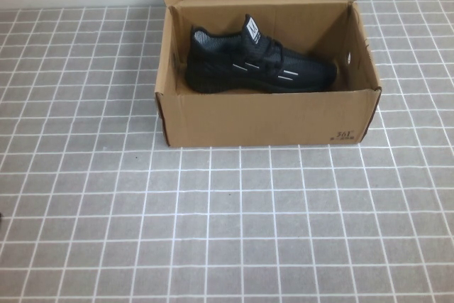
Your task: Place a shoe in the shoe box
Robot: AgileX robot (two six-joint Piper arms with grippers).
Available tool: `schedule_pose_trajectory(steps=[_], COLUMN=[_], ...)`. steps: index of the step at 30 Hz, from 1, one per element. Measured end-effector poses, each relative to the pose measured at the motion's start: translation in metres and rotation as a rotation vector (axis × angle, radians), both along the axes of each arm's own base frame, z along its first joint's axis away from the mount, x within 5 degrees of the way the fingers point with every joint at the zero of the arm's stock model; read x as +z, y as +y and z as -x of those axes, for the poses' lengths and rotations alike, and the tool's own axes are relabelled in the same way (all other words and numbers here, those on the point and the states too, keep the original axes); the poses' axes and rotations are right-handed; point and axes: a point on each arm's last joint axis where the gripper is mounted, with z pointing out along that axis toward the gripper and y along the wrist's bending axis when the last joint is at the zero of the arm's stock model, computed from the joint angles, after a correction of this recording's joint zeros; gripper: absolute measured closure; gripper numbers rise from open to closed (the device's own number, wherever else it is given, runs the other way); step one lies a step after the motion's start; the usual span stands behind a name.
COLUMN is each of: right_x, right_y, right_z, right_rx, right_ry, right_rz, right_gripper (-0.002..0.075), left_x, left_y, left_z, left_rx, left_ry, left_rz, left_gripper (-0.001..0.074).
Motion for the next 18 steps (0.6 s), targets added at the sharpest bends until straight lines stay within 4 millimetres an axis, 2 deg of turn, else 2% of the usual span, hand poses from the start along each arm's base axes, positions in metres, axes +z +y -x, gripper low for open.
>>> schedule_pose_trajectory(steps=[5, 18], right_x=[0.002, 0.004], right_y=[0.000, 0.004], right_z=[-0.001, -0.004], right_rx=[-0.004, 0.005], right_ry=[-0.020, -0.013], right_rz=[-0.013, -0.035], right_gripper=[0.0742, 0.0742], left_x=[-0.038, -0.040], left_y=[0.000, 0.001], left_z=[-0.006, -0.006], left_rx=[0.026, 0.035], left_ry=[0.074, 0.070], left_rz=[-0.021, -0.046], left_gripper=[0.0736, 0.0736])
